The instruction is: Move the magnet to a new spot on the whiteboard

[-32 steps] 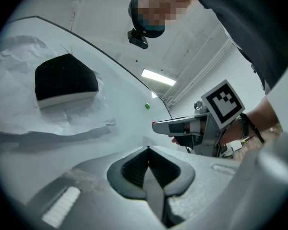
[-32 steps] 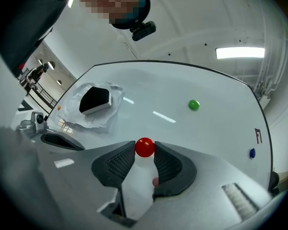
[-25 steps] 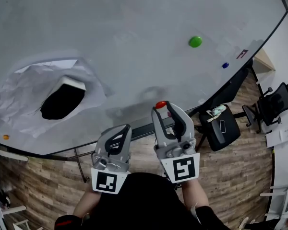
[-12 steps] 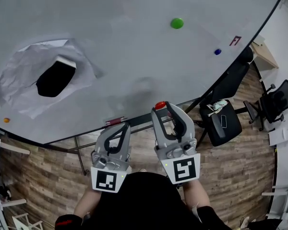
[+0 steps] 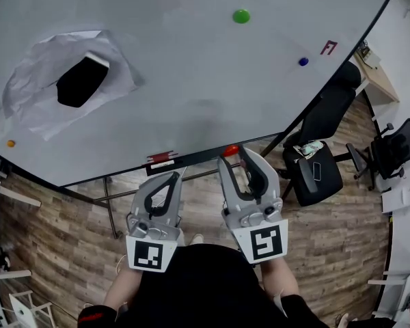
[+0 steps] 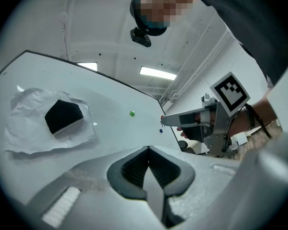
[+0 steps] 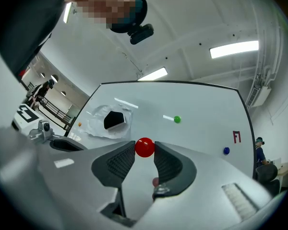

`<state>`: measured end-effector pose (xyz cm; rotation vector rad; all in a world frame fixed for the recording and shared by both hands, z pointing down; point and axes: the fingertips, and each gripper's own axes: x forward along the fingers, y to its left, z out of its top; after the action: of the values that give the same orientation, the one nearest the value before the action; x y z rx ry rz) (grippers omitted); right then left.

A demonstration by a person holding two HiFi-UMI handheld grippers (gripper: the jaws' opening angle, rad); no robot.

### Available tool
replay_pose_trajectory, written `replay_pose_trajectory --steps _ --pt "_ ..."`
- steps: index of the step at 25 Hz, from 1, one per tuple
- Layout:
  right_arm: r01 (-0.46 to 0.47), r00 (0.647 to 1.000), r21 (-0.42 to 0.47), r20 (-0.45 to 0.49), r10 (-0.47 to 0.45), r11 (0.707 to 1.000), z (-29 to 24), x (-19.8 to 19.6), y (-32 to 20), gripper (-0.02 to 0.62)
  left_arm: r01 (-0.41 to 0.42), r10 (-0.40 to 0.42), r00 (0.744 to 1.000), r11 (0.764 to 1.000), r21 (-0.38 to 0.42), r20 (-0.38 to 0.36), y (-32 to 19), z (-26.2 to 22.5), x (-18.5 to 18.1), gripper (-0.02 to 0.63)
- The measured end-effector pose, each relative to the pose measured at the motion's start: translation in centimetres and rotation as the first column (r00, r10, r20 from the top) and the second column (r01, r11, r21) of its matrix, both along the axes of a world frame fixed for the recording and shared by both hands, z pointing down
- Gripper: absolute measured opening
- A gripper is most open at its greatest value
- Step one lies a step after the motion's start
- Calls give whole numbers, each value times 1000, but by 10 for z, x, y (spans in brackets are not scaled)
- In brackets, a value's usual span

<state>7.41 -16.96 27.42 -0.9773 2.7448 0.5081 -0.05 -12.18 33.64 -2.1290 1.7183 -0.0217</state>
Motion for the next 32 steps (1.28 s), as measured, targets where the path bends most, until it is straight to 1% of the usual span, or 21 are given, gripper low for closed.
replay_pose_trajectory --steps 4,9,12,17,20,26,32 --pt "9 1000 3 -3 -9 1000 3 11 12 126 23 -23 1000 1000 5 8 10 1 5 2" --pt "13 1000 10 -7 -13 1000 6 23 22 126 46 -47 999 999 29 18 17 -4 9 2" --pt "14 1000 1 -3 -14 1000 10 30 25 126 59 -59 998 997 40 11 21 -9 10 2" --pt "23 1000 -10 5 -22 1000 17 33 29 126 73 -76 996 996 55 40 25 -14 10 2" --pt "32 999 -10 7 -31 999 21 35 35 126 84 -86 995 995 57 41 28 -15 10 2" --pt "24 999 -11 34 -23 1000 23 41 38 126 84 -87 995 994 67 49 29 -19 15 2" --pt "22 999 -5 37 -22 1000 23 45 38 126 80 -84 995 994 71 52 28 -21 20 2"
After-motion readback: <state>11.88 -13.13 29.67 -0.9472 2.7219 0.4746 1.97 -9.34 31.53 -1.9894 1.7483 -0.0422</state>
